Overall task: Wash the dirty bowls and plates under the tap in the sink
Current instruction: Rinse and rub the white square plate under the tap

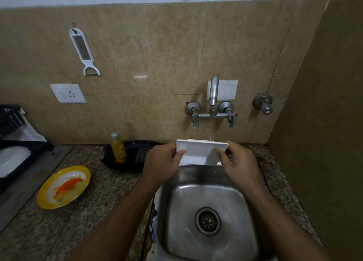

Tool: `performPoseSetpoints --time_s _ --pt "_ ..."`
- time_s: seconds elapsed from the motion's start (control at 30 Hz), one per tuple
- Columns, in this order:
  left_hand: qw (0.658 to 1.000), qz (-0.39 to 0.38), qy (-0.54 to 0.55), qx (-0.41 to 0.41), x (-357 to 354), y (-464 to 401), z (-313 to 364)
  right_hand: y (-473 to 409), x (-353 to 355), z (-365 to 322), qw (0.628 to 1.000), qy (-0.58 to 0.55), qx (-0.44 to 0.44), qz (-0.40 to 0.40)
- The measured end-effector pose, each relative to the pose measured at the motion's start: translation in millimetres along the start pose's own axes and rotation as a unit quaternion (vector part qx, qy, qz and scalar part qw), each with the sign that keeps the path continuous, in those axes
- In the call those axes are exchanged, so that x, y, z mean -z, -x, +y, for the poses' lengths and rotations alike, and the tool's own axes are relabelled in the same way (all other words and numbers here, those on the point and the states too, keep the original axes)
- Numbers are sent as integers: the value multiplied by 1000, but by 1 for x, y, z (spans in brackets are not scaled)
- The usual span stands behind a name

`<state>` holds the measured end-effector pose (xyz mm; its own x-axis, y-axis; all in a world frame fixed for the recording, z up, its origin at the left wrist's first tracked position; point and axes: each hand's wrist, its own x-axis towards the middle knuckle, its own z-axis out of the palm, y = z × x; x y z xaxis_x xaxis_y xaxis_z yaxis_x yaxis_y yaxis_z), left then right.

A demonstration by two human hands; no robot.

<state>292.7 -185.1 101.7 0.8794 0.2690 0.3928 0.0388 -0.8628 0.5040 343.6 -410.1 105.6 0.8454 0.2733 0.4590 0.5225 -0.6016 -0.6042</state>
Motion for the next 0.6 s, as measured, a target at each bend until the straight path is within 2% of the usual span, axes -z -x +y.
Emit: performPoseSetpoints --time_s 0.07,0.13,0.23,0.27,0.3,0.37,0.4,0.5,0.53,0.6 --pt "999 33 -6 -23 3 6 3 4 2 -5 999 10 25 28" --pt "999 21 -11 -39 3 11 1 7 -4 -5 998 25 34 38" --pt "992 -126 -13 -15 -2 13 -12 13 -18 4 996 74 -14 -47" --pt "987 -156 -19 -14 -1 16 -15 17 -21 7 995 75 -22 -53" --pt "988 -148 -32 -23 1 19 -15 21 -23 6 997 65 -20 -36" --pt "995 -76 -49 -36 2 22 -19 26 -26 1 999 47 -12 14" --pt "996 -69 -52 -30 1 23 -24 25 -32 0 998 56 -13 8" --pt "980 -187 -57 33 3 29 -38 30 -56 -2 991 84 -48 -93" --pt "981 -182 -65 35 6 32 -44 31 -63 -5 993 71 -48 -80" --pt "990 -124 -69 12 17 34 -57 31 -75 -13 996 58 -44 -45"
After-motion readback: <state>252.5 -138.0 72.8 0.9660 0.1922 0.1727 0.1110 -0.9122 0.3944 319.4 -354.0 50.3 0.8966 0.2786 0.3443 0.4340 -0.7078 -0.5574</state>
